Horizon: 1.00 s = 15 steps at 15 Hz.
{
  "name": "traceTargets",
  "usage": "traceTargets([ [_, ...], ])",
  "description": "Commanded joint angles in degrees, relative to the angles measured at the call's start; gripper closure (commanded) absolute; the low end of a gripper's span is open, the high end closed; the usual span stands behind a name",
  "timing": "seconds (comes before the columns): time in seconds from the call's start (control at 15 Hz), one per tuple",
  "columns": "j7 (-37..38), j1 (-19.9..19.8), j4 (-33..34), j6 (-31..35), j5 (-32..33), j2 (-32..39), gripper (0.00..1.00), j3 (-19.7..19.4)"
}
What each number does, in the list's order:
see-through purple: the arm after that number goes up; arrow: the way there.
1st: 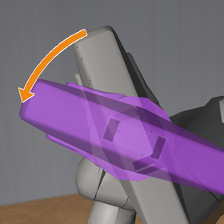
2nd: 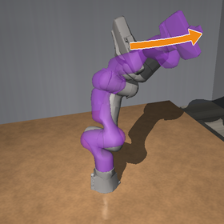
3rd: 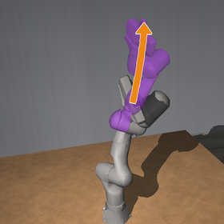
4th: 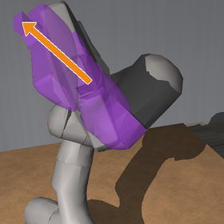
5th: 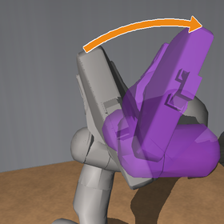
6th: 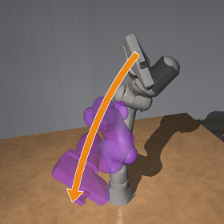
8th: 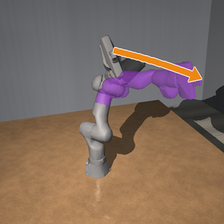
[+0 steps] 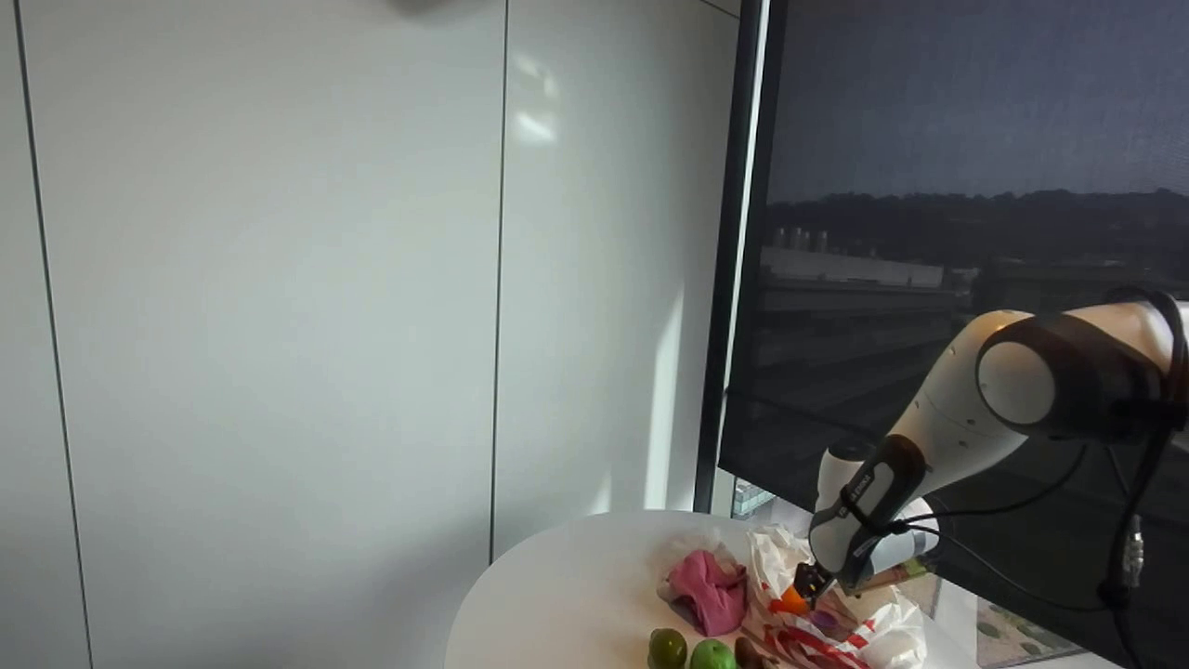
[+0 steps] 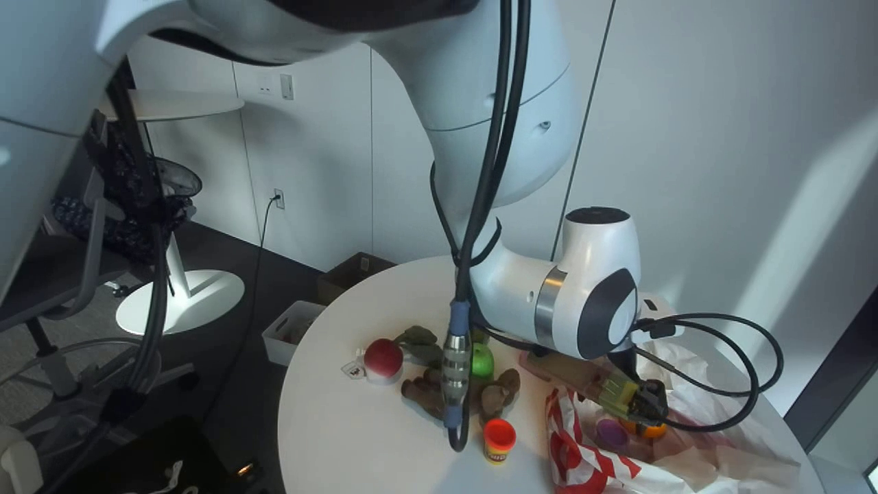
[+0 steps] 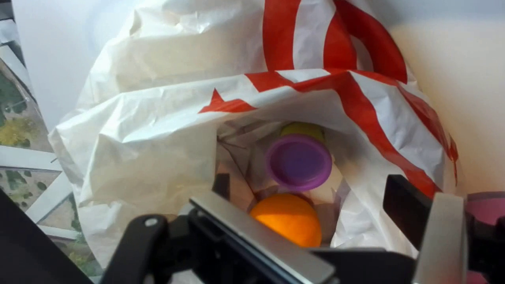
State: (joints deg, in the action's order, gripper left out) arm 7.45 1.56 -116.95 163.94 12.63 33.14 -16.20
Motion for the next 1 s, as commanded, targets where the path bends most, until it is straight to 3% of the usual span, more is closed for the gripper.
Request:
traceTargets([
  [0.0, 5.5, 3.1, 5.5, 0.7, 0.3, 6.2, 0.0, -3.3],
  [0.47, 10.9, 7.9, 12.7, 1.0, 0.1, 15.1, 0.0, -8.2],
  [0.93, 11.6, 7.3, 16.0, -1.2, -1.4, 18.8, 0.0, -8.9],
])
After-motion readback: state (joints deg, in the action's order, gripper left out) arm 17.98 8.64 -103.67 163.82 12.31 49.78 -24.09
